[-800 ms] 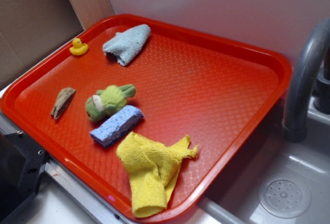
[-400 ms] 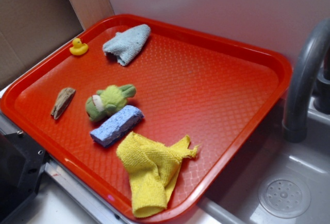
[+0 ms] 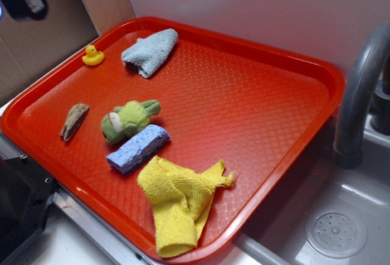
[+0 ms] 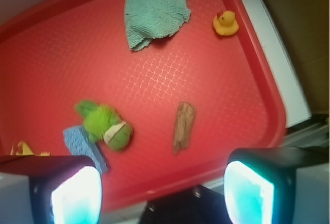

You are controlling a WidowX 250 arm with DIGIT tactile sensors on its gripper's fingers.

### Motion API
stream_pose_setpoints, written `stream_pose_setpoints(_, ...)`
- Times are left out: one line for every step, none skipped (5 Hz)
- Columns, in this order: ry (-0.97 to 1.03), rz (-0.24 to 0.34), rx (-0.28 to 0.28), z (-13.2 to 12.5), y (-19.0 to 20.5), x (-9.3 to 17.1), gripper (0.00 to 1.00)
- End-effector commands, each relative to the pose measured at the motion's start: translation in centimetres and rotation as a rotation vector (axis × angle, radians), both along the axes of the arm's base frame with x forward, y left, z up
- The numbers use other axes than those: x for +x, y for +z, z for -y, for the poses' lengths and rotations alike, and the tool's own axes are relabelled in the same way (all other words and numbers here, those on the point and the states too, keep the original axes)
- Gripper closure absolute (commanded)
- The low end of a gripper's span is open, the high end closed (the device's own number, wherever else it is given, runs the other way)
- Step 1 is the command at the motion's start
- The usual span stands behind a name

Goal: Grab the wood chip.

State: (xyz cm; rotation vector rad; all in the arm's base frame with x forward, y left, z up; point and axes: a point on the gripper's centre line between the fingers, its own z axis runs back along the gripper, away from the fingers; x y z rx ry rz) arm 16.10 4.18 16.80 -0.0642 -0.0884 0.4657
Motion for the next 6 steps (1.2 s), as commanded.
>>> stream_pose_setpoints(0.108, 0.024, 0.047, -2.9, -7.2, 0.0, 0.0)
stream_pose_setpoints(0.018, -0.035, 0.027, -3.1, -10.8, -0.5, 0.0)
stream_pose_setpoints(0.039, -0.107, 0.044, -1.1, -13.3, -0.5, 0.0)
stream_pose_setpoints(0.028, -0.164, -0.026, -1.9, -14.6, -1.0, 0.0)
stream_pose_setpoints(0.039, -0.194, -0.007, -1.6, -14.8, -1.1, 0.62)
stream_pose_setpoints(0.036, -0.226, -0.014, -1.9, -15.2, -1.1, 1.0)
